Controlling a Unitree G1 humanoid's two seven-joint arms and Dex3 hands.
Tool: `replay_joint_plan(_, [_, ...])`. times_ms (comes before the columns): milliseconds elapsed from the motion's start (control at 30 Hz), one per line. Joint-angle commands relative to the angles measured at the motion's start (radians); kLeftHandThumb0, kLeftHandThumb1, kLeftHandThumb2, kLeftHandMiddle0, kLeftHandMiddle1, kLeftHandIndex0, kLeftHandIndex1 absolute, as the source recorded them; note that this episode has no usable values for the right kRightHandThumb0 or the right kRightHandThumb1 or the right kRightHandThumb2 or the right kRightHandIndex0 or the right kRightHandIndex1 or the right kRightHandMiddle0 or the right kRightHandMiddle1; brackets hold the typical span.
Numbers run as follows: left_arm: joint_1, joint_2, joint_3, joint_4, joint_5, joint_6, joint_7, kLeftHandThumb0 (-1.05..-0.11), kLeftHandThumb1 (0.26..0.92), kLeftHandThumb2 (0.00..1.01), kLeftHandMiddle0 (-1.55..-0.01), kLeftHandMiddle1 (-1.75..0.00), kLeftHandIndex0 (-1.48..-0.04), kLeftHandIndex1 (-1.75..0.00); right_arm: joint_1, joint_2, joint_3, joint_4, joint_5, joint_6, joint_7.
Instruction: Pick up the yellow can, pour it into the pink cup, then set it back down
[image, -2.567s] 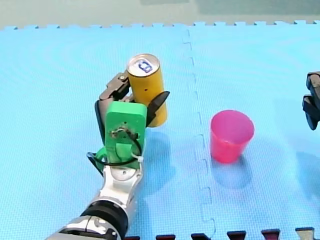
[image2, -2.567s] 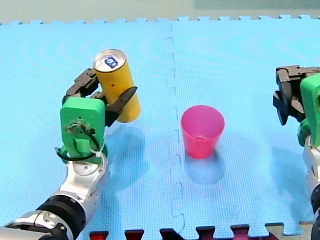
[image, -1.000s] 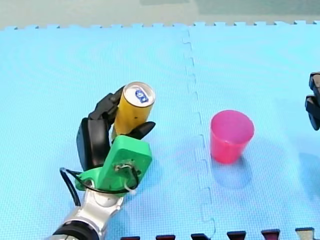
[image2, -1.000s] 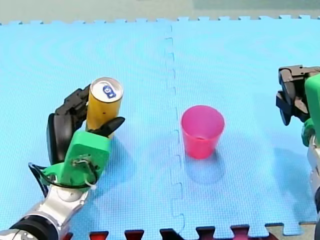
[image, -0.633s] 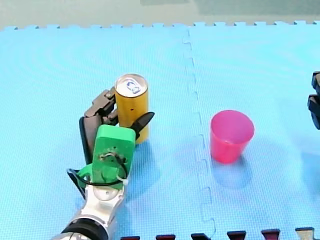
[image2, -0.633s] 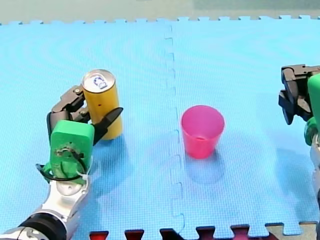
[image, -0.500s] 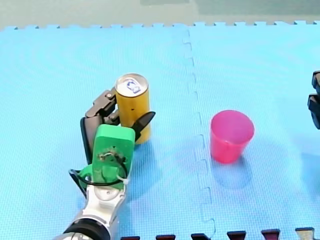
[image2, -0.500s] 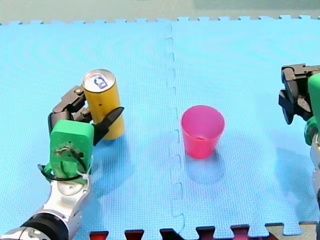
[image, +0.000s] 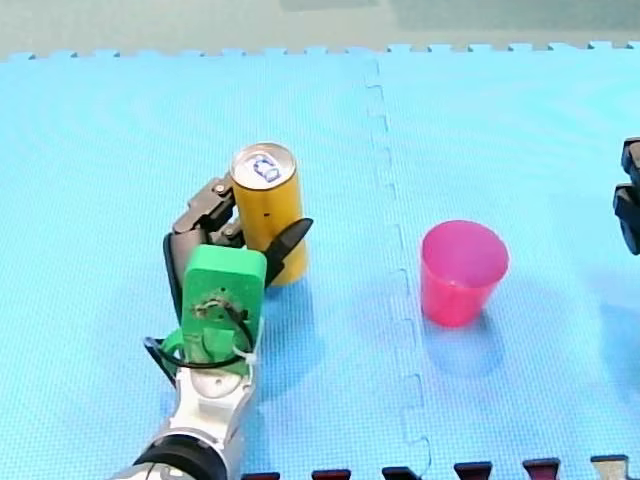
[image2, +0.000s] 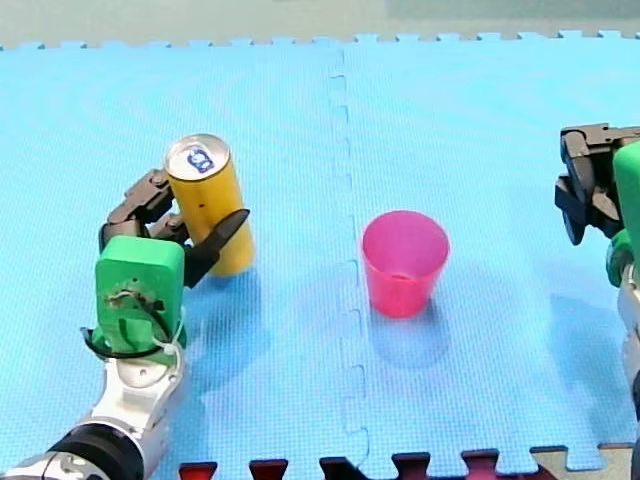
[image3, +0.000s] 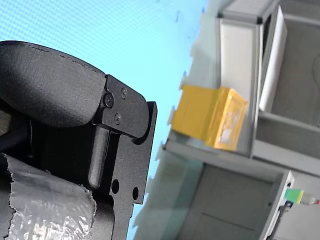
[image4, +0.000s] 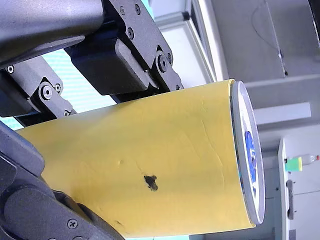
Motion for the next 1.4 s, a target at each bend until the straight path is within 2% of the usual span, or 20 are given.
replay_joint_plan(0, [0.000,0.001,-0.005,-0.001,0.007,-0.007,0.006,-0.376,0.836,0.00,-1.27,0.00,-1.11,0.00,-0.001,-0.004,-0.001,-0.004,0.003,-0.002,-0.001])
replay_joint_plan(367, [0.013,-0.003,-0.029,0.007,0.046,-0.004,0.035,-0.372,0.837,0.00,-1.27,0.00,-1.10,0.00,0.002,-0.007,-0.002,-0.006,0.005,-0.003,0.003])
replay_joint_plan(633, [0.017,-0.025,-0.025,0.010,0.036,-0.006,0.015,-0.368,0.838,0.00,-1.26,0.00,-1.09,0.00,0.004,-0.012,-0.008,-0.007,0.011,-0.003,0.006])
replay_joint_plan(733, [0.016,-0.027,-0.021,0.010,0.030,-0.006,0.002,-0.368,0.837,0.00,-1.24,0.00,-1.05,0.00,0.004,-0.014,-0.010,-0.008,0.013,-0.002,0.007])
replay_joint_plan(867, [0.016,-0.026,-0.023,0.012,0.038,-0.001,0.003,-0.417,0.826,0.00,-1.20,0.00,-0.98,0.00,0.005,-0.016,-0.011,-0.010,0.015,0.001,0.008])
replay_joint_plan(1000, [0.017,-0.028,-0.016,0.012,0.028,-0.013,-0.021,-0.394,0.814,0.00,-1.17,0.00,-0.97,0.00,0.004,-0.017,-0.011,-0.010,0.017,0.003,0.010])
replay_joint_plan(1067, [0.017,-0.030,-0.009,0.012,0.021,-0.020,-0.035,-0.394,0.807,0.00,-1.11,0.00,-0.94,0.00,0.004,-0.019,-0.012,-0.010,0.019,0.003,0.012])
replay_joint_plan(1133, [0.018,-0.033,-0.004,0.013,0.016,-0.024,-0.042,-0.450,0.792,0.00,-0.99,0.00,-0.84,0.00,0.004,-0.020,-0.014,-0.010,0.021,0.004,0.014])
replay_joint_plan(1167, [0.018,-0.034,-0.002,0.013,0.017,-0.027,-0.039,-0.502,0.783,0.00,-0.91,0.00,-0.78,0.00,0.004,-0.020,-0.014,-0.011,0.022,0.004,0.015])
replay_joint_plan(1200, [0.018,-0.036,-0.001,0.013,0.017,-0.030,-0.033,-0.605,0.783,0.00,-0.83,0.00,-0.68,0.00,0.004,-0.021,-0.015,-0.011,0.023,0.004,0.015])
replay_joint_plan(1267, [0.018,-0.041,0.004,0.014,0.016,-0.039,-0.026,-0.706,0.789,0.00,-0.76,0.00,-0.59,0.00,0.004,-0.021,-0.016,-0.011,0.024,0.005,0.016])
replay_joint_plan(1367, [0.018,-0.046,0.014,0.015,0.009,-0.048,-0.031,-0.730,0.790,0.00,-0.73,0.00,-0.57,0.00,0.004,-0.021,-0.017,-0.011,0.025,0.006,0.017])
